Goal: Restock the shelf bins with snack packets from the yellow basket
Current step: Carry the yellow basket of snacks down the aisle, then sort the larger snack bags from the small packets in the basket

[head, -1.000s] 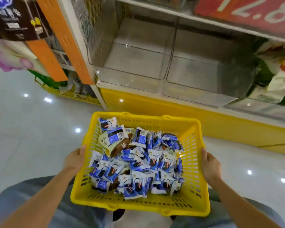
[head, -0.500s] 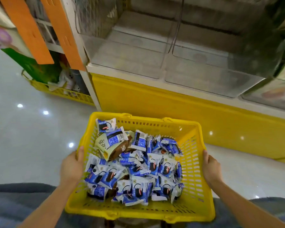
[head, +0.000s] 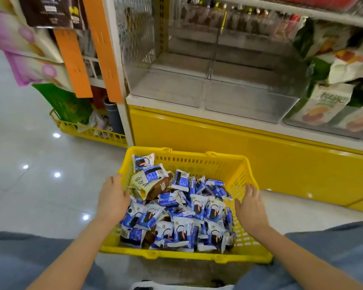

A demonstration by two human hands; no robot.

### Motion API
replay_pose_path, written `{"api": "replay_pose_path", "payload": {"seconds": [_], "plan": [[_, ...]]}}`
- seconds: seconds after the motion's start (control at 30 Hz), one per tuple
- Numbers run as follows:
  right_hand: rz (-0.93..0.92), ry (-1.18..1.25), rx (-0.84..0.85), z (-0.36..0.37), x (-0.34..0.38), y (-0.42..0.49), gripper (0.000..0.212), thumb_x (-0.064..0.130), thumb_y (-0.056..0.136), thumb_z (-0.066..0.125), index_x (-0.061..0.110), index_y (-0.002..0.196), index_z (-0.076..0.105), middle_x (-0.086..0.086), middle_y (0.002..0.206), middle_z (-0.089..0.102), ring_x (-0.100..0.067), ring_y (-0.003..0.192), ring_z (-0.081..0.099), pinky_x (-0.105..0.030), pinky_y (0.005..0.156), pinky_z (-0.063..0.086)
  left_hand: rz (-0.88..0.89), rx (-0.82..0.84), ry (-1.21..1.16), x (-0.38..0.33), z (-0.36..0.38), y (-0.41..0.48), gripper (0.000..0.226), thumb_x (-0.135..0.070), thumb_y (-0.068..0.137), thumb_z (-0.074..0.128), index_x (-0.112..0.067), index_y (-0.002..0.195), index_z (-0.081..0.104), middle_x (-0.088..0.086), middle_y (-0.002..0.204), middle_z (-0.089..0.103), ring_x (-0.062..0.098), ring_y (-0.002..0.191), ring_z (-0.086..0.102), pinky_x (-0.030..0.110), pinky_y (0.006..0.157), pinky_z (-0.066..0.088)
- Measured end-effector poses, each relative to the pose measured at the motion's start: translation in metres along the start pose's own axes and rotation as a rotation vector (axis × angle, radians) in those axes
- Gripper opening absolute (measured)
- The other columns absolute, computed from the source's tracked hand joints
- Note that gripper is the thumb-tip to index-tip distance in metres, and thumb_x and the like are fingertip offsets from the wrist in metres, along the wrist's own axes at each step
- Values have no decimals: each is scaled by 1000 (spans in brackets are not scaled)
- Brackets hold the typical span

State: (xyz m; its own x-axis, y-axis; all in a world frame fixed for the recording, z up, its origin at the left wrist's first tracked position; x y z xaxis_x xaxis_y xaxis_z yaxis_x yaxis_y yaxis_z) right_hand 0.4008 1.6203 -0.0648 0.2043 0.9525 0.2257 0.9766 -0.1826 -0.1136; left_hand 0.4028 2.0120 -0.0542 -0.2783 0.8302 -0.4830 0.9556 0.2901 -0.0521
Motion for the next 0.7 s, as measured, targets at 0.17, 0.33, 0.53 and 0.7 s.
{"api": "replay_pose_path", "payload": {"seconds": [0.17,0.33,0.53,0.7], "plan": [[-310,241,395,48,77,-38,43,25,99,44,15,141,36,-3,141,40,-14,112,52,-22,94,37,137,610,-253,-50,78,-53,23,-23,94,53,-16,115,53,-2,109,56,6,92,54,9,70,42],[-180,423,608,95,93,-51,48,24,98,48,10,142,36,-7,144,43,-18,129,44,-24,102,36,236,1048,-199,-65,139,-107,33,-38,90,57,-16,115,55,1,110,54,13,102,52,27,90,43],[-150,271,556,115,92,-49,22,38,92,55,20,80,53,2,72,54,-19,78,50,-32,68,39,307,957,-91,-60,152,-96,14,-27,88,60,-16,96,65,-3,92,55,15,88,53,27,78,42],[-93,394,477,96,81,-27,44,35,95,51,9,131,50,-8,96,66,-23,91,62,-29,76,45,213,782,-275,-53,140,-79,20,-21,96,47,-24,76,52,-6,74,49,7,68,46,19,62,36]]}}
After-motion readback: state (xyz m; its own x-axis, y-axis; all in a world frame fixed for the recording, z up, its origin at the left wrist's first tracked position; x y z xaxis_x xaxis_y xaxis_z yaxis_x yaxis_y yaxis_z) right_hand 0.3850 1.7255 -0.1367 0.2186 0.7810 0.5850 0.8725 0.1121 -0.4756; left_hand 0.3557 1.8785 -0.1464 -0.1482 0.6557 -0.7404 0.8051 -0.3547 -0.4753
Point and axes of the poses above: each hand's wrist, its own y-axis towards the middle knuckle, its own z-axis out of the palm, x = y × z, the point moved 9 cm from there along y, towards the middle knuckle
